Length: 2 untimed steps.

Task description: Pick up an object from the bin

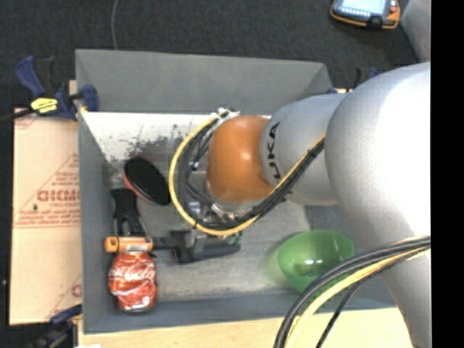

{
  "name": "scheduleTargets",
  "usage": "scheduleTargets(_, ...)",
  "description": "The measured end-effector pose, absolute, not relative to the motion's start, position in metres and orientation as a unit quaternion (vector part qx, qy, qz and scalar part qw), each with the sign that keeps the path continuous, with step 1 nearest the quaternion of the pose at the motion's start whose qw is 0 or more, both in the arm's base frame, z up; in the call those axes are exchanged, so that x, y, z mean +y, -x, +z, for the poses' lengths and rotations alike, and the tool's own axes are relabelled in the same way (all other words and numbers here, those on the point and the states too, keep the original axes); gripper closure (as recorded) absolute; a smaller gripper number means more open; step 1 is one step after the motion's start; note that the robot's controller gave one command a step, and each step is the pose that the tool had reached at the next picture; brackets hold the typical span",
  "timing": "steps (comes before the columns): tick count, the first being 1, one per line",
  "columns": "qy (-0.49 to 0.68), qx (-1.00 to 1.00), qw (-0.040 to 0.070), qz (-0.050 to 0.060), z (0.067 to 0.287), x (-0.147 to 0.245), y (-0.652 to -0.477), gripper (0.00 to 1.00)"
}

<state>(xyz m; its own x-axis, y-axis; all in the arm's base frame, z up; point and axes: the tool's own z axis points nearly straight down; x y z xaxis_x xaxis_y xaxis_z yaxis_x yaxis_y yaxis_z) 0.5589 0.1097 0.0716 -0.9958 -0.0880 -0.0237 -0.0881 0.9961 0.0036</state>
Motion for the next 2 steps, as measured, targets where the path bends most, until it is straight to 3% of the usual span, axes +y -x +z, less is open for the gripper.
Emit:
scheduleTargets(1,0.02,1.0,0.014,0.003,0.0741,0.1096,-0.5843,1.0)
scheduleTargets(2,0.02,1.0,0.014,0.003,0.0741,0.1096,-0.5843,1.0)
